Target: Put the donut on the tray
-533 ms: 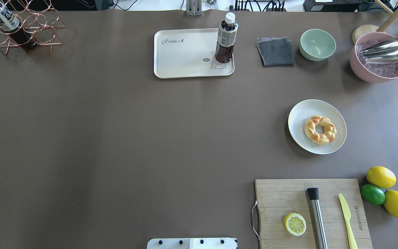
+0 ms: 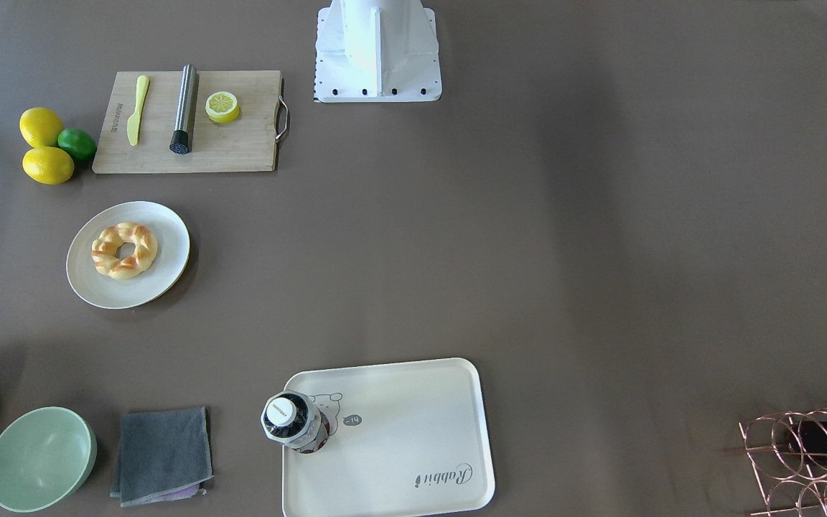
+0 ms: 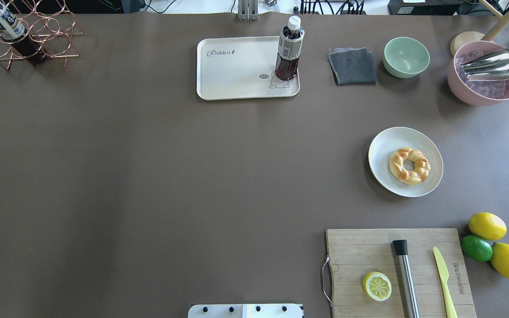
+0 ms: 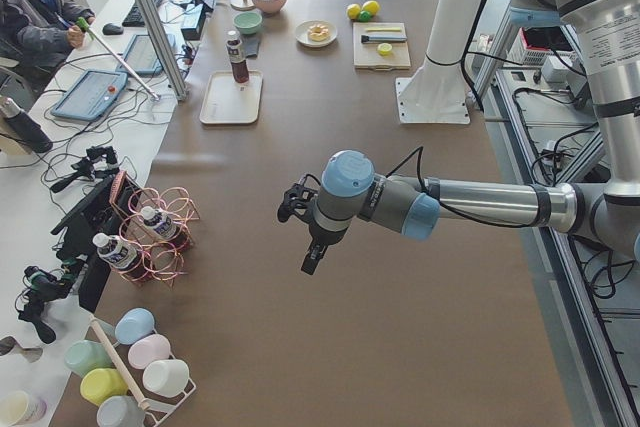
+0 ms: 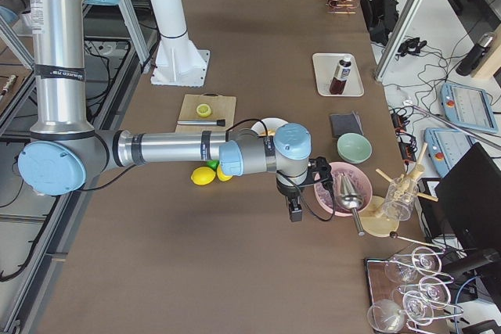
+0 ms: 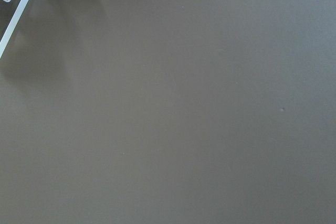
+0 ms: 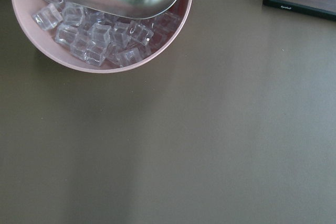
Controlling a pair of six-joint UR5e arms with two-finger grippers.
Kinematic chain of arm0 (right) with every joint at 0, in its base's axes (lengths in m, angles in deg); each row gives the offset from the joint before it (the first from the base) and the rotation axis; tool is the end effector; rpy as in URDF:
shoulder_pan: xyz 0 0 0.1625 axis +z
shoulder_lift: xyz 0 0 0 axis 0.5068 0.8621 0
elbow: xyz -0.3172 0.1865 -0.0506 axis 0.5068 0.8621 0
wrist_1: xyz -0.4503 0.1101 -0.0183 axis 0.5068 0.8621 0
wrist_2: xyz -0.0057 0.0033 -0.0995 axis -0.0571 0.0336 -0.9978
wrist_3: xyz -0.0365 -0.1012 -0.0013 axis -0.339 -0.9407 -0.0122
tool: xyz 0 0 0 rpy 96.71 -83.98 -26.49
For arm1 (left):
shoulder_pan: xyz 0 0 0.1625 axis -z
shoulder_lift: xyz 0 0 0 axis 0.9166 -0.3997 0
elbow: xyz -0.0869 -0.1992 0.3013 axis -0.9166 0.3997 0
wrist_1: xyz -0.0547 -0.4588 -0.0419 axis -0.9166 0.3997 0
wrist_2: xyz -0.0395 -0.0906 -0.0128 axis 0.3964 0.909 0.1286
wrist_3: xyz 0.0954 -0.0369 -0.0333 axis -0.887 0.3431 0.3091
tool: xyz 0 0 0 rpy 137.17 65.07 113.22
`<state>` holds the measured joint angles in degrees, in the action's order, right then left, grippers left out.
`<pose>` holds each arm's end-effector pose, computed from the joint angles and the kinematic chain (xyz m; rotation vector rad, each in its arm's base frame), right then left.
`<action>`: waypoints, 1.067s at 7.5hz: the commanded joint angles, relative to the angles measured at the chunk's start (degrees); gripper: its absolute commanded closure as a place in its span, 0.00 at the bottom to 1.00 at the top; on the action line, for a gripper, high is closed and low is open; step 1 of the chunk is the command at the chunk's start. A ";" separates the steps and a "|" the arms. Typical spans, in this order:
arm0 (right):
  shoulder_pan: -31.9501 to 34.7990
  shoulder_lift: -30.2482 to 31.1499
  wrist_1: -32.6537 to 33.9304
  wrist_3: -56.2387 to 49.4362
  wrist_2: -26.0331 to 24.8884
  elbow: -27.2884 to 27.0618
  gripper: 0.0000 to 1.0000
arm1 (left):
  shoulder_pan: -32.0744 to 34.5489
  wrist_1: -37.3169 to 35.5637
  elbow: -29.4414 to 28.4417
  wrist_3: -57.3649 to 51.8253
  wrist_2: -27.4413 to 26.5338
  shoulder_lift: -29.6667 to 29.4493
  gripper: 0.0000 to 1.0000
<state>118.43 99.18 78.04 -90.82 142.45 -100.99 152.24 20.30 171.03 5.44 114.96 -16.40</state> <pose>0.0423 -0.5483 0.5632 0.1729 -0.7267 -0.1481 -0.0272 -0.4446 0.5362 0.3398 0.7461 0.2739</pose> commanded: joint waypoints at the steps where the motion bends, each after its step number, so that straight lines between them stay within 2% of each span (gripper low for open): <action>1: -0.08 0.23 -0.09 0.16 0.13 -0.37 0.00 | 0.15 0.13 0.83 0.10 0.47 1.60 0.03; 8: -3.59 0.59 -0.18 2.51 2.33 -0.81 0.01 | 1.30 -0.13 1.53 0.80 0.21 2.58 0.03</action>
<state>115.84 99.80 77.94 -90.41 143.93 -101.66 153.34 20.40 172.32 6.03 115.42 -14.06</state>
